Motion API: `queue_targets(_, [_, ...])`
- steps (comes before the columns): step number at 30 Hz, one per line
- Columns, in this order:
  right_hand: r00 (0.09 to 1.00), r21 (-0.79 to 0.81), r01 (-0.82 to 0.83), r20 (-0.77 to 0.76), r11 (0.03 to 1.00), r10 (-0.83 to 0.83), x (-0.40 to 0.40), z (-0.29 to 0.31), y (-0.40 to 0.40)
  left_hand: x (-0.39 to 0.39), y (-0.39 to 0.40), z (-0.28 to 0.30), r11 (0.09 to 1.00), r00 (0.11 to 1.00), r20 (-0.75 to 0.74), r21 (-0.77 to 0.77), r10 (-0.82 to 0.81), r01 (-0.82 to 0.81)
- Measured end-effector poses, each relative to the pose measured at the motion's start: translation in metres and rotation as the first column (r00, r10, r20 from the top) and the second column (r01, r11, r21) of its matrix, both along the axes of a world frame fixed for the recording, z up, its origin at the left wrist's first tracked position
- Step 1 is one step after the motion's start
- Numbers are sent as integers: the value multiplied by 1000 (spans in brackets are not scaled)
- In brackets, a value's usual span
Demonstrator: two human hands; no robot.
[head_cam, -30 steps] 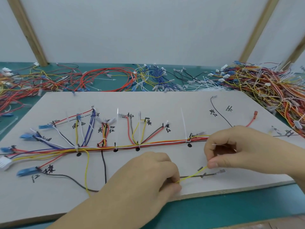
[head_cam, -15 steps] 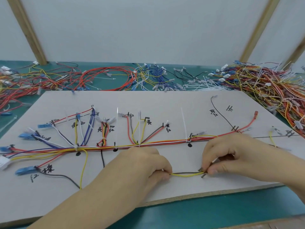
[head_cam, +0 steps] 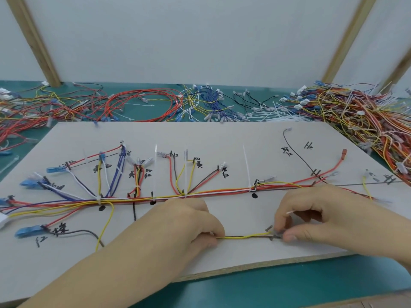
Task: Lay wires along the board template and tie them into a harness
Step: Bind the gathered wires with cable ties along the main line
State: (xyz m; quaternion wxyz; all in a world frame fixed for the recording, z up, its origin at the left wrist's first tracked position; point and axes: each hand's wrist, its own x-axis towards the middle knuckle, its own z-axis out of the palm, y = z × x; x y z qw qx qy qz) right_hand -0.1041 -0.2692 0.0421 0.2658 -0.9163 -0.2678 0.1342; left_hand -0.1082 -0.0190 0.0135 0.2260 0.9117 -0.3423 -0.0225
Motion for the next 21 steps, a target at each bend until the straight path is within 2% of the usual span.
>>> queue_targets(5, [996, -8, 57, 68, 998, -56, -2, -1, 6, -2, 2, -2, 1000, 1000, 20, -8, 23, -23])
queue_targets(12, [998, -53, 52, 29, 997, -50, -6, 3, 9, -2, 1, -7, 997, 997, 42, -10, 72, -72])
queue_targets(16, [998, -40, 62, 36, 997, -60, -8, 1, 9, -1, 5, -8, 996, 996, 7, -17, 91, -91])
queue_targets(21, [991, -41, 59, 122, 997, -54, -11, -3, 6, -2, 8, -9, 995, 996, -6, -19, 95, -95])
